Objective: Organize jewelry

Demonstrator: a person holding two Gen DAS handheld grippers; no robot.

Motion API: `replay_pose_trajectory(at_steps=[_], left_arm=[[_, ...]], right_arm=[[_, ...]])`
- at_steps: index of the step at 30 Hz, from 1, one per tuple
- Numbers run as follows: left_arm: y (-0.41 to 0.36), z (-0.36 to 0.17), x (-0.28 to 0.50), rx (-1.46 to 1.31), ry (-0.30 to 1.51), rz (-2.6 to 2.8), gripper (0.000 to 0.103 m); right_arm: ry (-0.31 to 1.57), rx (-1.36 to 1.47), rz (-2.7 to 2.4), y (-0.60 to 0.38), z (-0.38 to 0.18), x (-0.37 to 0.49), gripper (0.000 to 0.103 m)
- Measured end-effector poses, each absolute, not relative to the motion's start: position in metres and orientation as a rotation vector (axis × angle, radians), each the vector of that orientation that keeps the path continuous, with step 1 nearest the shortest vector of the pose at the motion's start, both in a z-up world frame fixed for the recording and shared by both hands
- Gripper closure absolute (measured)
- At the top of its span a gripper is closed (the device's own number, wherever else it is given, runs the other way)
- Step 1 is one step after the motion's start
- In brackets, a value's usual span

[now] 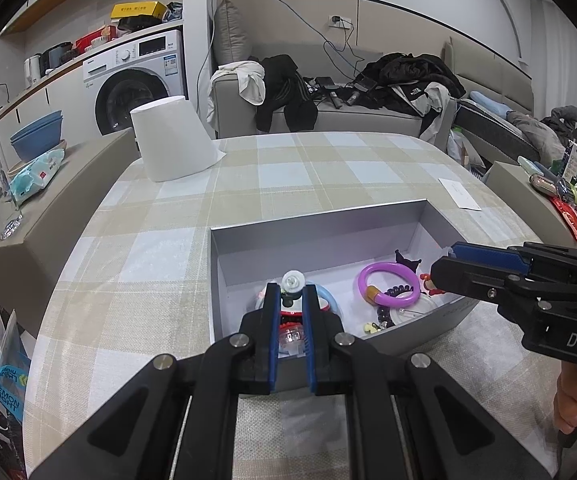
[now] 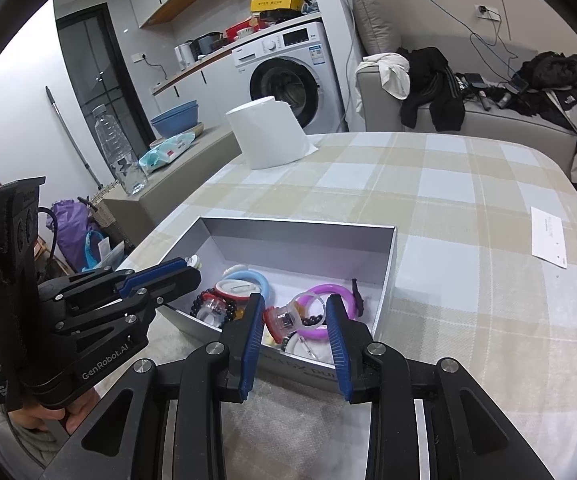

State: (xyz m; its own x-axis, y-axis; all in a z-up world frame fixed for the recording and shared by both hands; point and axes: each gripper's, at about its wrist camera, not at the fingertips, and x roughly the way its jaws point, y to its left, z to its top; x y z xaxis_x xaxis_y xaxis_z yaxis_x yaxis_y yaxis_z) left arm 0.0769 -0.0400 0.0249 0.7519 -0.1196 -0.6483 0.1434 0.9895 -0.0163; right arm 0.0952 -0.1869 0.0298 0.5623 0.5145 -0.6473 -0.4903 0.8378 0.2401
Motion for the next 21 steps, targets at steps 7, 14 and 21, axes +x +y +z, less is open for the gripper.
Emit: replay_pose_trajectory(at_steps=[7, 14, 21], left_arm=[[-0.040, 0.026, 0.075, 0.040, 0.699, -0.150, 0.096], [-0.038, 0.030, 0.073, 0.010, 0.700, -0.171, 0.084], [-0.034, 0.035, 0.065, -0.024, 0.681, -0.169, 0.024]], right_arm=[[0.761, 0.039, 0.595, -0.189, 0.034, 0.093, 0.064], [0.740, 0.039, 0.580, -0.193, 0.038, 0.092, 0.046], [0.723, 0.051, 0.562, -0.203, 0.044, 0.089, 0.010]])
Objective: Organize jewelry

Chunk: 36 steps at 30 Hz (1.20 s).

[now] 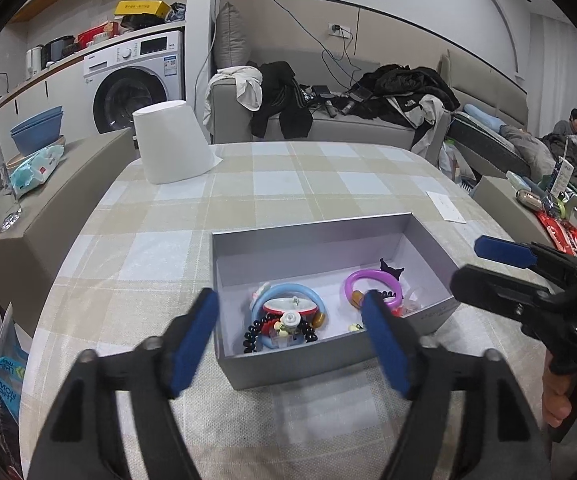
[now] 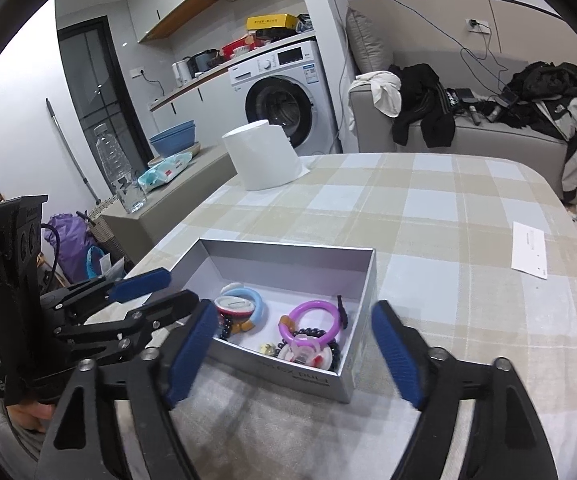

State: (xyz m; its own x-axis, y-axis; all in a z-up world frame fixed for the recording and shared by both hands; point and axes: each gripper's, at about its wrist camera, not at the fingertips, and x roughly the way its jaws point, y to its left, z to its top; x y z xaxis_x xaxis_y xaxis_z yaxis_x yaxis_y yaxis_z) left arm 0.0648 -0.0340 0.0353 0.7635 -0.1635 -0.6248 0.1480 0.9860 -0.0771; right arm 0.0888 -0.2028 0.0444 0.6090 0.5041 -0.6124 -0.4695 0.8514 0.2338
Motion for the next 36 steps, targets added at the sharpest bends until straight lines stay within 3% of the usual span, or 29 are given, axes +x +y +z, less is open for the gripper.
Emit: replay_pose_trajectory(at_steps=[2, 6, 36], left_arm=[[-0.033, 0.036, 0.059, -0.021, 0.665, -0.161, 0.014], [-0.031, 0.036, 0.047, -0.007, 0.641, -0.148, 0.002], [-0.024, 0.024, 0.021, -0.043, 0.548, -0.160, 0.002]], right_arm=[[0.716, 0.050, 0.561, -0.205, 0.045, 0.086, 0.000], [0.691, 0.011, 0.548, -0.205, 0.045, 0.078, 0.000], [0.455, -0.033, 0.584, -0.213, 0.040, 0.026, 0.000]])
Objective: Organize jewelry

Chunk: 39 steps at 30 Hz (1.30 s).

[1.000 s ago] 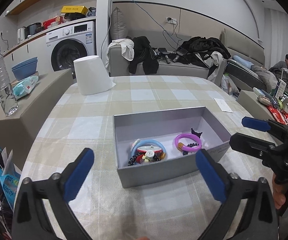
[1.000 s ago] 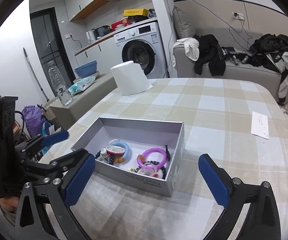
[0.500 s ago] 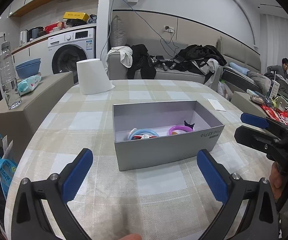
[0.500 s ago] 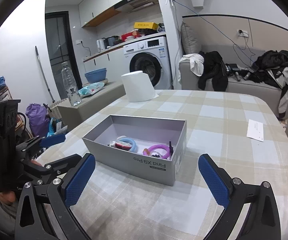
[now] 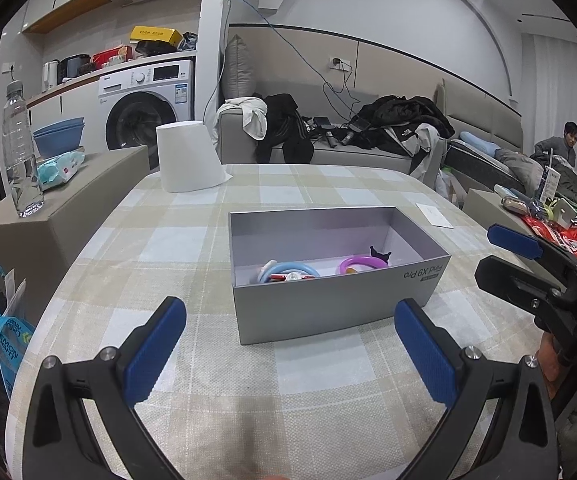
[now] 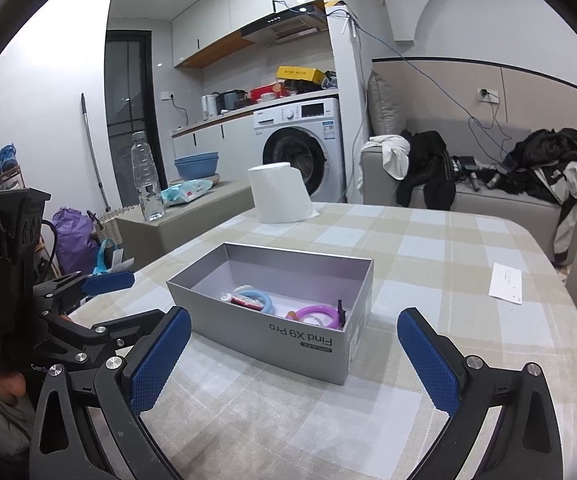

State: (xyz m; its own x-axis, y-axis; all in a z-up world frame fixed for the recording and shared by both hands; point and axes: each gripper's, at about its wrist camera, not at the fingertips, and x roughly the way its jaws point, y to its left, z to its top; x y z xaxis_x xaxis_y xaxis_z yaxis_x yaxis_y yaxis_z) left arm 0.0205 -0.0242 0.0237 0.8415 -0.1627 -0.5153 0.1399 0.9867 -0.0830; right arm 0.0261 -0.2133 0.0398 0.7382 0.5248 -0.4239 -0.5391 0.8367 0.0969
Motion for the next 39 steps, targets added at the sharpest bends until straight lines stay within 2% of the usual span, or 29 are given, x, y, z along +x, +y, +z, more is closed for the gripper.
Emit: replay_pose_trajectory(at_steps=[39], left_arm=[[-0.0220, 0.0262, 0.0167, -0.050, 0.537, -0.150, 0.001]], right_arm=[[0.457, -0.031, 0.585, -0.2142, 0.0400, 0.0260, 0.000]])
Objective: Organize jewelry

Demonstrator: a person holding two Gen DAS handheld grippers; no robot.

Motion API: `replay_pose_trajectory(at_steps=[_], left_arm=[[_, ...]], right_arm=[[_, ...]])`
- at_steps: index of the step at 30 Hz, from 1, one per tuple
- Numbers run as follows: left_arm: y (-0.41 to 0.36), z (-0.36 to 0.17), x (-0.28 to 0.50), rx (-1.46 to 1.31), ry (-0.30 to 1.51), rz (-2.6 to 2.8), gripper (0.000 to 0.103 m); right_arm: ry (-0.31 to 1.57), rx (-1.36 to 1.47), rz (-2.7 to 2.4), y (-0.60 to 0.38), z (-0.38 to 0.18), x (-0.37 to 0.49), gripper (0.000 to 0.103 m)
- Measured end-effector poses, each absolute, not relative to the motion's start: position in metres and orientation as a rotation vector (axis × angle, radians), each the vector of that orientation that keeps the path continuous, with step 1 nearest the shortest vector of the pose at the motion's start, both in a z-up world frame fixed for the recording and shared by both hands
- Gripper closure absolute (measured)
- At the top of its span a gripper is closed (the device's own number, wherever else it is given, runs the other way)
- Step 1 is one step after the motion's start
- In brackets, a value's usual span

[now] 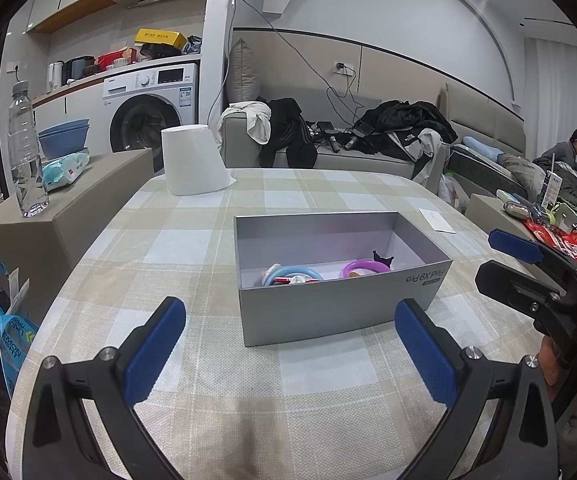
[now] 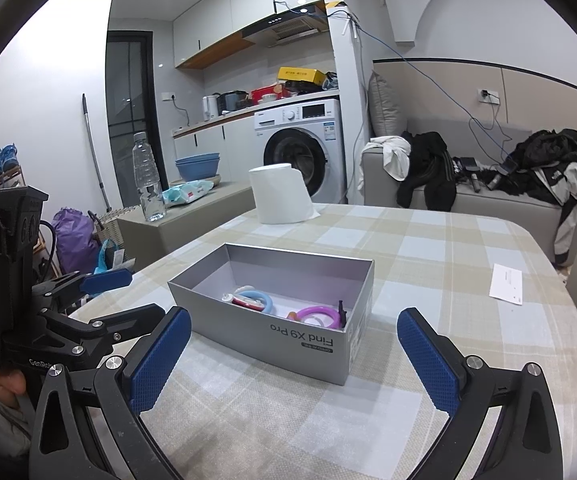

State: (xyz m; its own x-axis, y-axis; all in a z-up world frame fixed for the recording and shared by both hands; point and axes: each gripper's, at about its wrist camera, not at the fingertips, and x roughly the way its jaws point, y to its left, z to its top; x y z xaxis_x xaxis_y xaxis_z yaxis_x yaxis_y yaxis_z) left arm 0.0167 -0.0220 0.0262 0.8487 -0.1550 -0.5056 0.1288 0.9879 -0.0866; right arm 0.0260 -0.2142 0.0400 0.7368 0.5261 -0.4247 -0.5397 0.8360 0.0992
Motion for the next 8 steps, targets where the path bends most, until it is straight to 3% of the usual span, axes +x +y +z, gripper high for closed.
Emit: replay_pose_trajectory(at_steps=[8], left_arm=[[-0.0220, 0.0291, 0.0181, -0.055, 0.533, -0.149, 0.001]], right_arm=[[0.457, -0.031, 0.586, -0.2141, 0.0399, 0.0262, 0.000]])
